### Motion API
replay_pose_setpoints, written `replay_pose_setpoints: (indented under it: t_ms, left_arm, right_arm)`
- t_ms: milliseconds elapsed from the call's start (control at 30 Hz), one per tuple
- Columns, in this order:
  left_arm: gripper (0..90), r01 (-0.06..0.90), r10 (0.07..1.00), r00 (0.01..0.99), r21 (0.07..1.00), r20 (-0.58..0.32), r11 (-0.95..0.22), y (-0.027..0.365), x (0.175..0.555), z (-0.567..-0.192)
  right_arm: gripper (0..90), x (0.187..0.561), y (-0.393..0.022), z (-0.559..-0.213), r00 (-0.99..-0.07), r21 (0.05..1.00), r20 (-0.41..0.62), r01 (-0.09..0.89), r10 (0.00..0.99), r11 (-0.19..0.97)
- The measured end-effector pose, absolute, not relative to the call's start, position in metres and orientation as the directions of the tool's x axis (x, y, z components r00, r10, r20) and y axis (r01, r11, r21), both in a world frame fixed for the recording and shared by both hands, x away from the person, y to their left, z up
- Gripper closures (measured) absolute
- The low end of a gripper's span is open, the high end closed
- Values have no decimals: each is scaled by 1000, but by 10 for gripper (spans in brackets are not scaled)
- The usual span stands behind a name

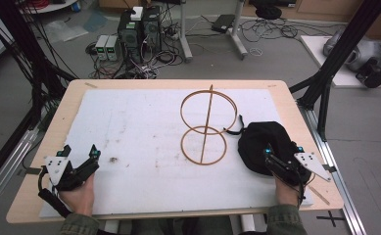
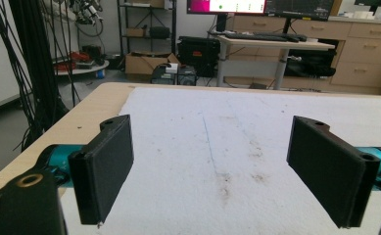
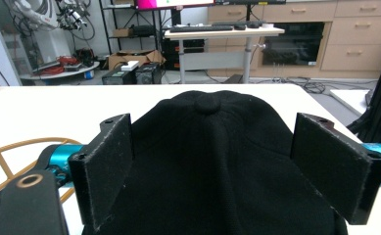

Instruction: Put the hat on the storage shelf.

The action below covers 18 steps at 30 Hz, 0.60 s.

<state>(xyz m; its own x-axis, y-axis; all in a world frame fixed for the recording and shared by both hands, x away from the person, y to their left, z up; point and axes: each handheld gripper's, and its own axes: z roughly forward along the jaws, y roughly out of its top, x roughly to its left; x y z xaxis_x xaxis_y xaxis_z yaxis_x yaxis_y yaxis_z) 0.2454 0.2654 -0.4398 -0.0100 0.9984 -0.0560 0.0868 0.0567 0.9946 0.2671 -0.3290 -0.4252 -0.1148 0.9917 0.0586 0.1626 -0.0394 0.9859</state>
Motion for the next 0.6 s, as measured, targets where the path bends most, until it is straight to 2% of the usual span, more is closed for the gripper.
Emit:
replay_pose_setpoints:
  t_ms: [300,600]
  left_arm:
    - [179,89,999,-4,995,-53,53,265,246,-440]
    - [180,93,999,-1,994,-48,48,265,246,-440]
  right_arm:
    - [156,275,-322,-427,-146,979,40,206,989,-9]
    - [162,284,-317,-432,-130,962,6,272,991,30]
